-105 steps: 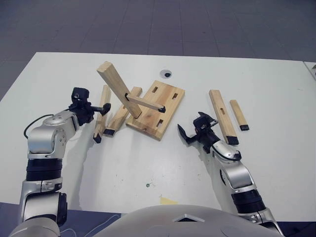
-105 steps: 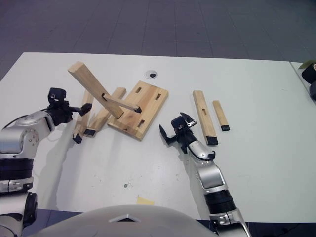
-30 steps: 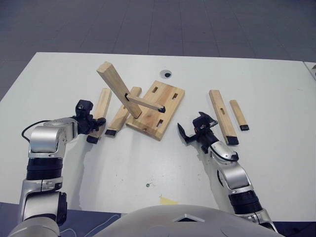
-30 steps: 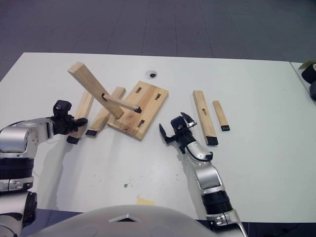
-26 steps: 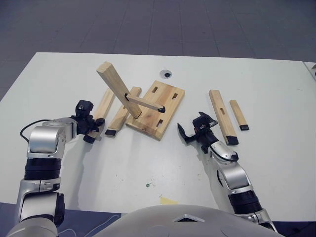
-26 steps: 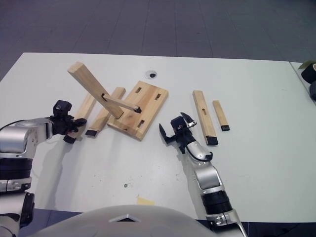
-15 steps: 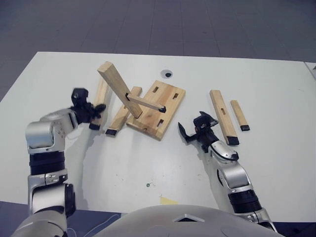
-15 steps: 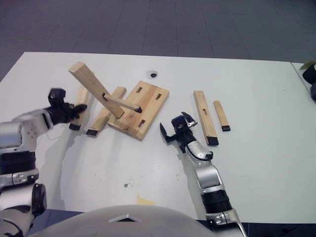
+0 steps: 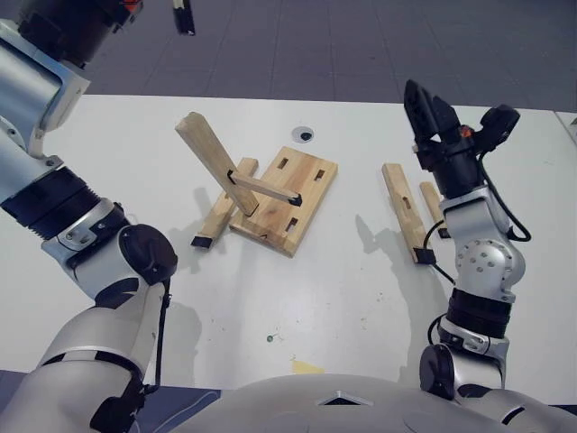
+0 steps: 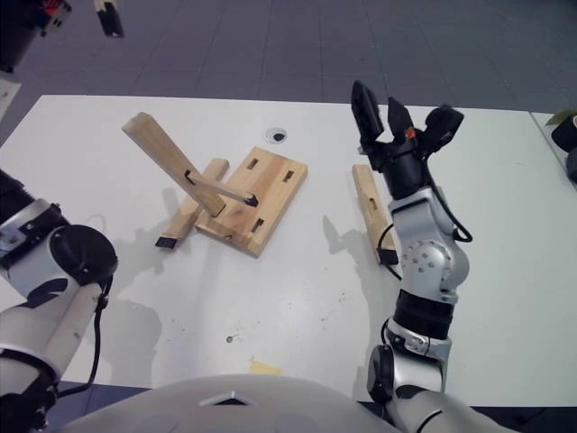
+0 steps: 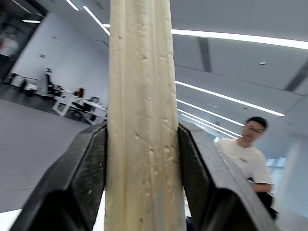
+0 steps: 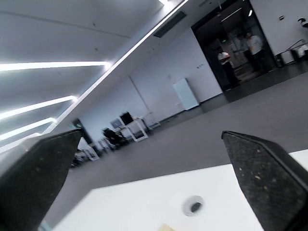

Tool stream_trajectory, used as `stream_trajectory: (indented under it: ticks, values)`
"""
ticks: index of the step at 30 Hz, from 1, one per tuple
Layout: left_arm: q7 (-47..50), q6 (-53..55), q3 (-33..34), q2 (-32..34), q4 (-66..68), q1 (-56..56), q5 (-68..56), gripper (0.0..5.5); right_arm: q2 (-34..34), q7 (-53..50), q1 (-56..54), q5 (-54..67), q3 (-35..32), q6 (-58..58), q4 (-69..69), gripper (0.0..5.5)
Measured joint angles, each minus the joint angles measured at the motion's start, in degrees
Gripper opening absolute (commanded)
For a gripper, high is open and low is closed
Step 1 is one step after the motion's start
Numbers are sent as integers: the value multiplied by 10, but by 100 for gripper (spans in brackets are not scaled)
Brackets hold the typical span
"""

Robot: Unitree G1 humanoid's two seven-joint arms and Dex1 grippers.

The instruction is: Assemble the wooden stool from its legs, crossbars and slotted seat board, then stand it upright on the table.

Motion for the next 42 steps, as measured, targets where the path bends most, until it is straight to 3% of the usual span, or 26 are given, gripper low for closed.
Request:
stream_trajectory:
  ticks: [4, 9, 15, 24, 42]
  values:
    - [22, 17, -51, -35, 4, 47, -182, 204, 0, 0, -32, 187, -28, 48, 1, 540]
    - [30, 56, -205, -29, 12, 189, -381, 204, -2, 19, -50, 374, -10, 131, 8, 540]
    - [-66, 87, -282, 51, 21, 212, -389, 204, -13, 44, -43, 457, 49, 186, -37, 540]
    - [-154, 86, -357, 99, 17, 215, -389, 204, -42, 90, -54, 469, 72, 190, -40, 540]
    - [-230, 91, -418, 134, 25, 215, -390, 204, -51, 130, -62, 491, 102, 181, -67, 245]
